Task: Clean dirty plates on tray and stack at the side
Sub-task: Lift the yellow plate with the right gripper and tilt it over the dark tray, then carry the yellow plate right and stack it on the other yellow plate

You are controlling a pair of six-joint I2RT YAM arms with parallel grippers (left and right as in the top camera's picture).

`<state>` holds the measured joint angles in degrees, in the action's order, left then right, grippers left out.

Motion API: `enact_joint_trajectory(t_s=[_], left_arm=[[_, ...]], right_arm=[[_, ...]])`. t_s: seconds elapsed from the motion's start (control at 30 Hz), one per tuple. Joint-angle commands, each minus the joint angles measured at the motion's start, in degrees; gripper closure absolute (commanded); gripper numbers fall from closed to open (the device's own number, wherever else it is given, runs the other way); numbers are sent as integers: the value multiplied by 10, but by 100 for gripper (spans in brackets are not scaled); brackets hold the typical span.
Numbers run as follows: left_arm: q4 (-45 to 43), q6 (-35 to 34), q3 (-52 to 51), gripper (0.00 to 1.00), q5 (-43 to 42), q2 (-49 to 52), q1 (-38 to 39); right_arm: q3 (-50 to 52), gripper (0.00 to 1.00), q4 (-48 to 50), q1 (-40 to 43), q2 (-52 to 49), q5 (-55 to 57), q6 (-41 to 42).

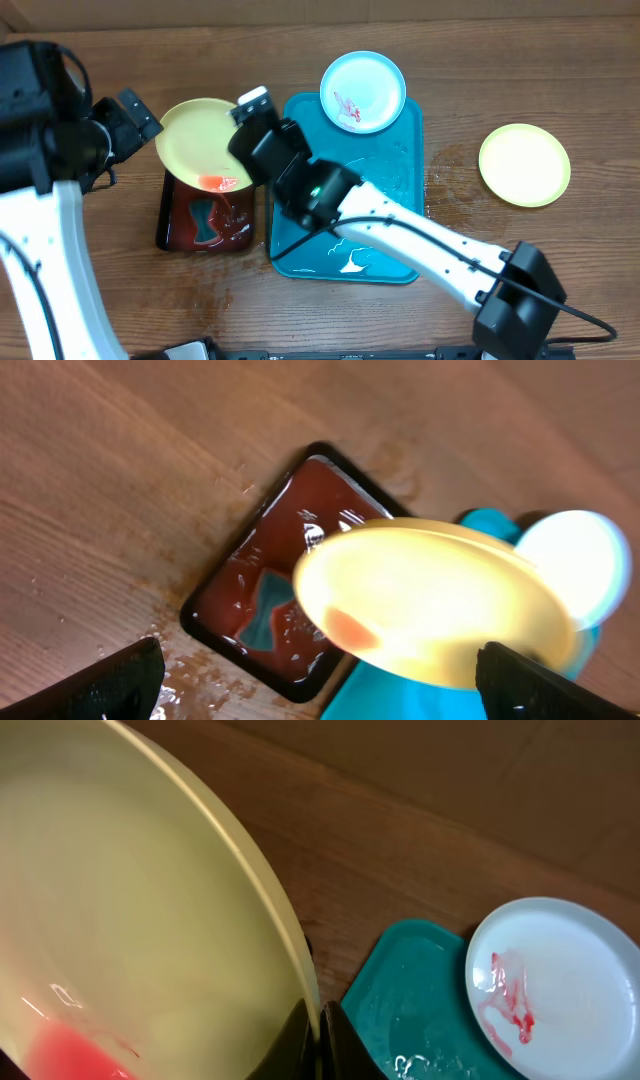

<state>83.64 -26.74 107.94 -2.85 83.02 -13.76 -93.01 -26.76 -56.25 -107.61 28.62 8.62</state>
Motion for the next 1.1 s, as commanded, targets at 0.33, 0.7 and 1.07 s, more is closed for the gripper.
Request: enact_joint_trajectory(t_s=[0.33,0.7,1.07], left_arm=[[6,10,5,0,-17,-13,-1],[6,10,5,0,-17,-13,-1],[5,10,5,0,-17,-13,-1]], right_arm=[[-16,96,76,-107,-8,273,-196],[-16,96,90,-109,-9,277,-196],[-16,96,102,-107,-9,294,-208]])
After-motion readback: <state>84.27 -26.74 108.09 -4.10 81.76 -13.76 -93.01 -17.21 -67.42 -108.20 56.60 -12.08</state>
